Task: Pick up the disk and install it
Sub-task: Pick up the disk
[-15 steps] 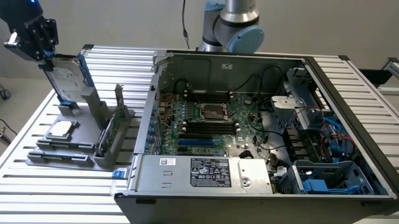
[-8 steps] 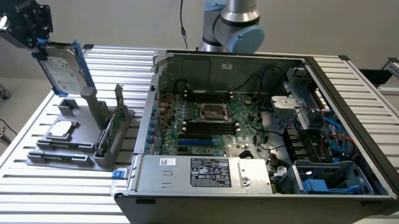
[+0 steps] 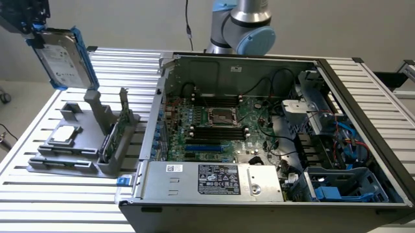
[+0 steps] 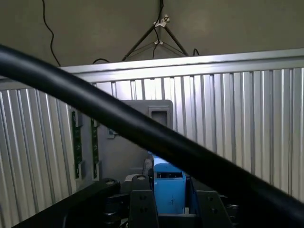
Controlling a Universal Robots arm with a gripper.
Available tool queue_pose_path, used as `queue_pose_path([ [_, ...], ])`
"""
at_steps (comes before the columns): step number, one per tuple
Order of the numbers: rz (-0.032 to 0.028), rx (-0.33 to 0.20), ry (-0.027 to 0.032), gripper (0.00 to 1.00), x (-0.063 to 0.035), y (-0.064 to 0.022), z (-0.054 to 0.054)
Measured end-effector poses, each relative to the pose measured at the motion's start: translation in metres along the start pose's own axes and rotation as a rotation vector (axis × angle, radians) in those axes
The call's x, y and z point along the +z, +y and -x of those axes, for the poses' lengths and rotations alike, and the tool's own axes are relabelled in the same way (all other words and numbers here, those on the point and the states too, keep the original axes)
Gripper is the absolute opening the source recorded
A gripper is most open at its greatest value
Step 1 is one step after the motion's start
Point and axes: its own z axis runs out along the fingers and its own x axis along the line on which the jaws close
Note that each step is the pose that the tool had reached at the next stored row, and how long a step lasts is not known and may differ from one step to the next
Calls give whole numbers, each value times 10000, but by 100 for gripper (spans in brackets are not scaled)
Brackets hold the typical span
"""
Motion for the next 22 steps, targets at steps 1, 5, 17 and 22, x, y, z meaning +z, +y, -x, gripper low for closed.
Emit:
queue_pose_path([
  [1,-1,0,-1,33,-47,-24,-2],
  [5,1,1,-14,33,-227,-174,-11],
  [17,13,0,-164,33,-690,-729,-57],
  [22,19,0,-213,33,-840,-957,-82],
])
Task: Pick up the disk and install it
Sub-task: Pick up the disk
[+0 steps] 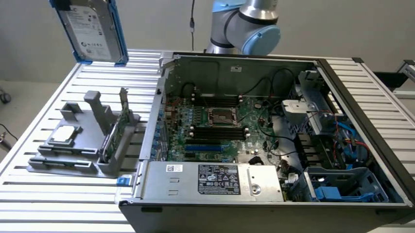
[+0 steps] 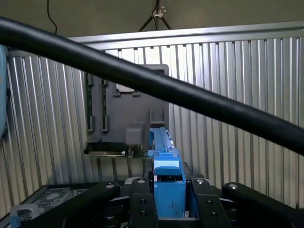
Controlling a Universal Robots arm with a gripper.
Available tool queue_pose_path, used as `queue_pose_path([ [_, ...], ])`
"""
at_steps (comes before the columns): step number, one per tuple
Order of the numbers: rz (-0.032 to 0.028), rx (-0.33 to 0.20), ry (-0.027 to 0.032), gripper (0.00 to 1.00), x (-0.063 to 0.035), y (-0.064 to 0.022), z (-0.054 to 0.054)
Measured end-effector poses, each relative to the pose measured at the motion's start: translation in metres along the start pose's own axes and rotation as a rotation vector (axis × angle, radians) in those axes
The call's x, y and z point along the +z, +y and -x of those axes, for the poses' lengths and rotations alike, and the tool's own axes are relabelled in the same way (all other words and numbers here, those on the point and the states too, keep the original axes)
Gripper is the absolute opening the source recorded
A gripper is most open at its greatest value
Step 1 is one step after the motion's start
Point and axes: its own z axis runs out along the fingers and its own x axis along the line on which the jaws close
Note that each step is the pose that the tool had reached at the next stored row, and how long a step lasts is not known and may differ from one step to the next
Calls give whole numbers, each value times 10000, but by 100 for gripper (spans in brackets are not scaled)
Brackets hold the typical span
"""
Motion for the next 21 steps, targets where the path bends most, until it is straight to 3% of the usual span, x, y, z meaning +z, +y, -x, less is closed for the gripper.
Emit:
queue_pose_path([
  [7,2,-1,-47,33,-173,-325,-42],
  [14,4,-1,-52,33,-237,-643,-133],
  [21,-7,0,-54,33,-237,-793,-308],
])
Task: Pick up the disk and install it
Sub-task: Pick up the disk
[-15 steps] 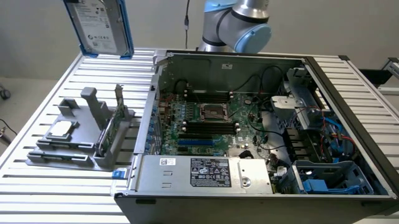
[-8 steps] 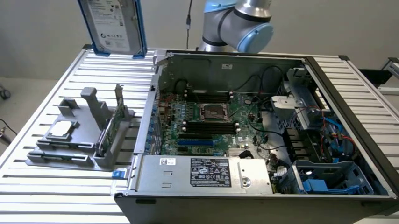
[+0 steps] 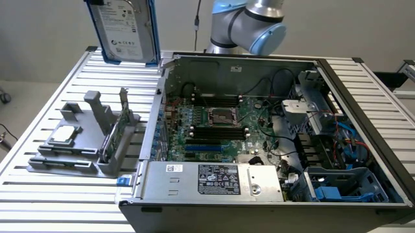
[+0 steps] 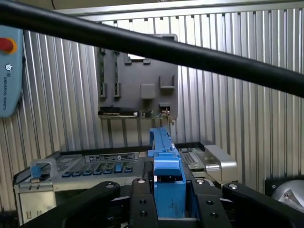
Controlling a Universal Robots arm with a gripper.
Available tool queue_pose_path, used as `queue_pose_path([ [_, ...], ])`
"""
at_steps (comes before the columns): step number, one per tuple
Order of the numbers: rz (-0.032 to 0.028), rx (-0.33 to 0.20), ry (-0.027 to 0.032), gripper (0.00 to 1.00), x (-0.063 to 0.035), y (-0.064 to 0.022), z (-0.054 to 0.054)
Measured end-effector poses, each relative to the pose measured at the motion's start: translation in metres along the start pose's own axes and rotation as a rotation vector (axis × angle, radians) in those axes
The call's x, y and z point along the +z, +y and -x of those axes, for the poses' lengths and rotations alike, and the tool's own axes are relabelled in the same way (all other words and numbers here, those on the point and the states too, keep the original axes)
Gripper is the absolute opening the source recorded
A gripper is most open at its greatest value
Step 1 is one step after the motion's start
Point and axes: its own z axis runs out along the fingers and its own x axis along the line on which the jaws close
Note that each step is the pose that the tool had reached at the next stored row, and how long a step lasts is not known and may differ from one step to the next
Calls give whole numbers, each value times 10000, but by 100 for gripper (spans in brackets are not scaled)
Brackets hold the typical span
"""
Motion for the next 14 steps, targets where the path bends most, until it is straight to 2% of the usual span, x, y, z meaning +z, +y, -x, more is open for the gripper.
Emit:
queue_pose_path([
  [6,-6,-1,-1,33,4,-183,-135],
  [14,-7,0,-1,33,14,-551,-237],
])
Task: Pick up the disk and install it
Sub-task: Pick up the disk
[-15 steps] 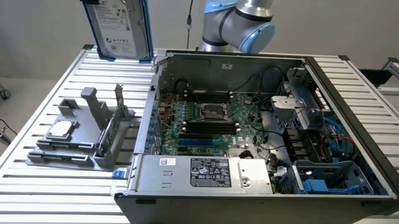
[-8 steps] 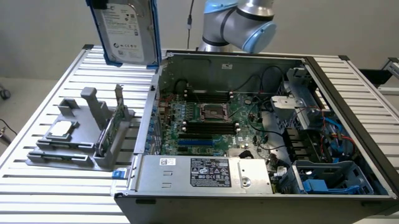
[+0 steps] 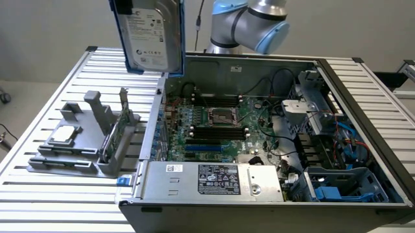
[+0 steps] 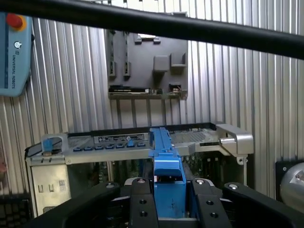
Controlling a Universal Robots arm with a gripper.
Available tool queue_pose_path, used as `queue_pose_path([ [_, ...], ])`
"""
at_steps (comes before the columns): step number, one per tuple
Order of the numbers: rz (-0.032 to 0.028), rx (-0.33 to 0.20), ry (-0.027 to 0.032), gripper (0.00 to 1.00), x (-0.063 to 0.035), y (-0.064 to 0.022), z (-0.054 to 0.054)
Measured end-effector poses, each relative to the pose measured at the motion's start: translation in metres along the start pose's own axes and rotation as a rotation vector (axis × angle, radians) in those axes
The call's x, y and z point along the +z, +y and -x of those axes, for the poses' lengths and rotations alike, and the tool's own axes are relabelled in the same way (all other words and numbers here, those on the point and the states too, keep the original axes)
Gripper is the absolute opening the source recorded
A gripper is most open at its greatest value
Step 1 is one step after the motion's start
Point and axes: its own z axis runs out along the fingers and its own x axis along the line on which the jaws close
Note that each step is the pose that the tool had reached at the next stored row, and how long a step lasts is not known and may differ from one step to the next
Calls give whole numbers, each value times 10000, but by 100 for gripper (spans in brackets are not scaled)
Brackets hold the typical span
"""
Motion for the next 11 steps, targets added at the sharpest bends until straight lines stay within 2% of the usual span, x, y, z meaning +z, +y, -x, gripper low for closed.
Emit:
queue_pose_path([
  [11,0,0,0,33,12,-512,-114],
])
